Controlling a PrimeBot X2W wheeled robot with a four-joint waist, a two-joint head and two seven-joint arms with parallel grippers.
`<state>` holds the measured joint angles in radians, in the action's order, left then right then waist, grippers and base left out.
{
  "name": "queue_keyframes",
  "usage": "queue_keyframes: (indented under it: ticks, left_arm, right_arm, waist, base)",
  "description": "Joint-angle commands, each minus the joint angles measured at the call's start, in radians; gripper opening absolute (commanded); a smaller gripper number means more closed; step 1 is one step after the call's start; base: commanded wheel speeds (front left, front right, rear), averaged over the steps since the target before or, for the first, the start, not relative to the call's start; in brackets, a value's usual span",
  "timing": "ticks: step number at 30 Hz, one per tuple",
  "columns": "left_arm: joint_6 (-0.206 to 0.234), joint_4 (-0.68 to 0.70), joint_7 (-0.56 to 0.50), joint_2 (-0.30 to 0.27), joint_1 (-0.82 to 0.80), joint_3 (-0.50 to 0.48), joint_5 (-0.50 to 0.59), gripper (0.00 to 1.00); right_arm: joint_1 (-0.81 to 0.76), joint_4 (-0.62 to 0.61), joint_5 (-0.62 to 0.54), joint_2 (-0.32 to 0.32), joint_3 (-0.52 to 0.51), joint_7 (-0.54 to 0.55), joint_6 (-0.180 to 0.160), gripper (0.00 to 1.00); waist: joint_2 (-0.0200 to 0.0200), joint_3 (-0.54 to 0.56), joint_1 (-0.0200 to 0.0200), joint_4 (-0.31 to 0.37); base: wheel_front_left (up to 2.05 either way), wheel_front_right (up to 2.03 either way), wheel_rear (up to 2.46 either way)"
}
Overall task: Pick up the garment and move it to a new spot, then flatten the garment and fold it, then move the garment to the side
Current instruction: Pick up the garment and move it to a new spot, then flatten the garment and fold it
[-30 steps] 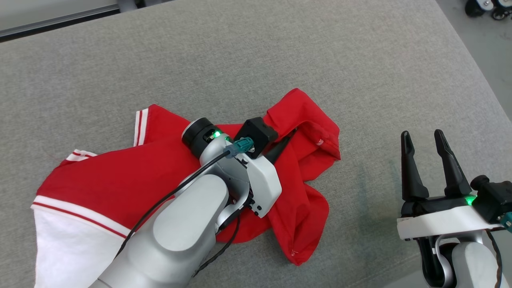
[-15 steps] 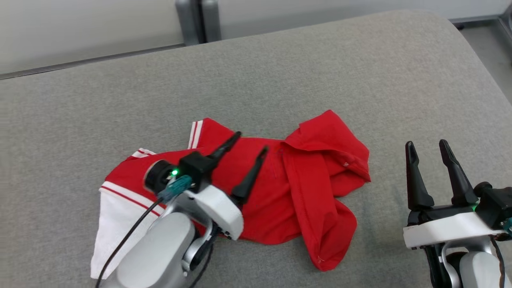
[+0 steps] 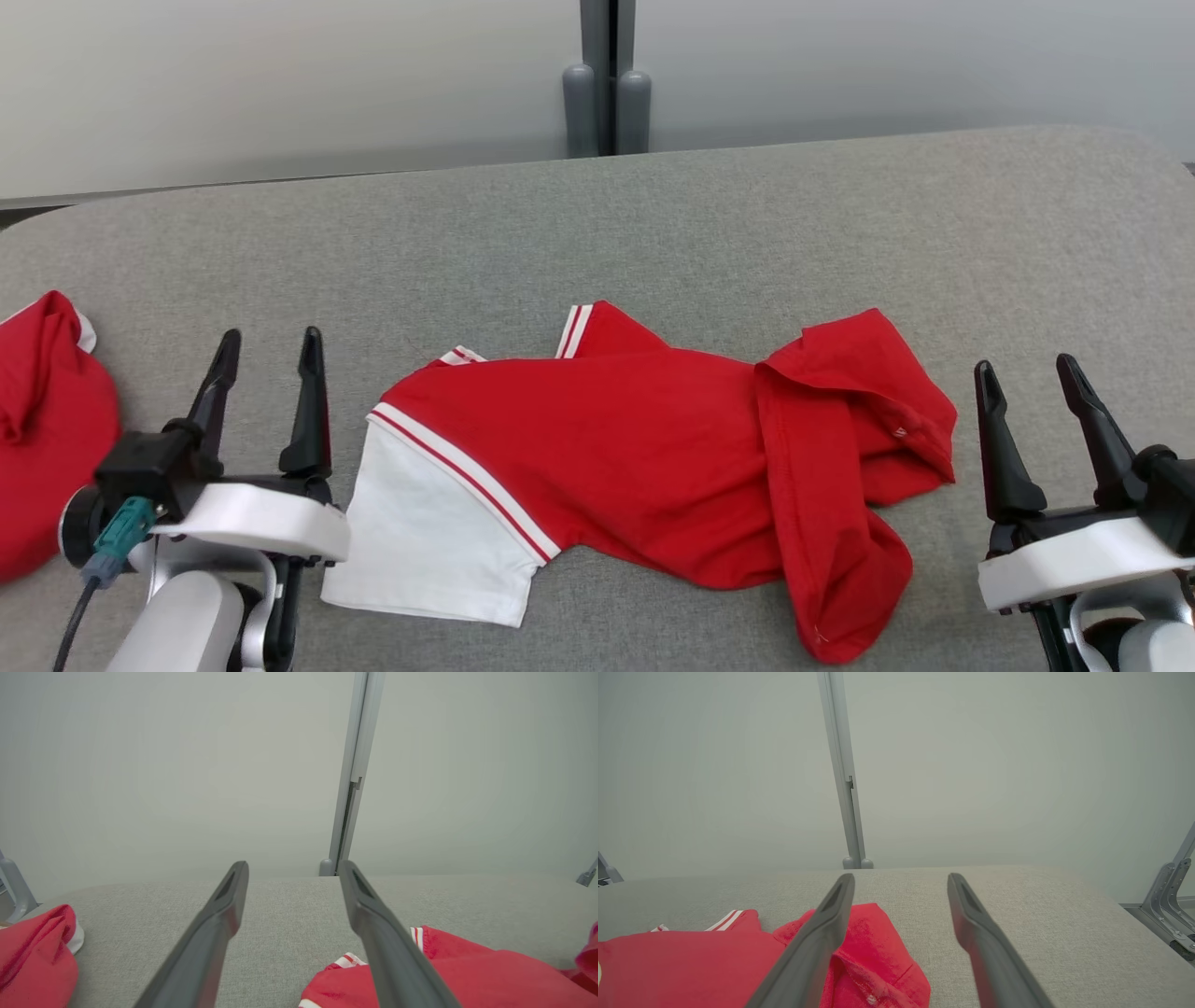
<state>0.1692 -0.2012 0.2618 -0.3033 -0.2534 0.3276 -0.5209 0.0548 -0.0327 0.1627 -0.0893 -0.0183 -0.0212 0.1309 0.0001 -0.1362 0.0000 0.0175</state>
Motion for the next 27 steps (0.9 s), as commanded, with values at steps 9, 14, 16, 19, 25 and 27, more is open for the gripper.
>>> queue_keyframes:
  ticks: [9, 14, 16, 19, 25, 27]
  left_arm:
    - [-0.067, 0.061, 0.004, -0.003, 0.138, -0.085, 0.06, 1.0]
    - [-0.08, 0.049, 0.004, 0.001, 0.194, -0.076, 0.079, 1.0]
    - [-0.082, 0.047, 0.004, 0.001, 0.212, -0.074, 0.076, 1.0]
    - [-0.081, 0.044, 0.004, -0.003, 0.232, -0.067, 0.079, 1.0]
    - [-0.07, 0.05, -0.013, -0.011, 0.248, -0.059, 0.077, 1.0]
    - [-0.068, 0.052, -0.017, -0.012, 0.248, -0.058, 0.076, 1.0]
  right_arm:
    - [-0.073, -0.03, -0.009, -0.026, 0.002, 0.046, 0.0, 1.0]
    - [-0.131, -0.033, -0.008, -0.03, 0.006, 0.064, 0.0, 1.0]
    - [-0.152, -0.039, -0.008, -0.029, 0.006, 0.072, 0.0, 1.0]
    - [-0.175, -0.049, -0.009, -0.027, 0.008, 0.082, 0.0, 1.0]
    - [-0.193, -0.064, -0.007, -0.026, 0.009, 0.092, 0.0, 1.0]
    - [-0.19, -0.065, -0.006, -0.025, 0.008, 0.092, 0.0, 1.0]
  waist:
    - [-0.0001, 0.078, 0.0, -0.049]
    - [-0.0001, 0.134, 0.0, -0.05]
    - [-0.0001, 0.147, 0.0, -0.05]
    - [-0.0001, 0.159, 0.0, -0.051]
    - [-0.0001, 0.169, 0.0, -0.055]
    - [-0.0001, 0.168, 0.0, -0.056]
  base:
    - [0.0, 0.0, 0.0]
    - [0.0, 0.0, 0.0]
    - [0.0, 0.0, 0.0]
    - [0.0, 0.0, 0.0]
    - [0.0, 0.0, 0.0]
    - [0.0, 0.0, 0.0]
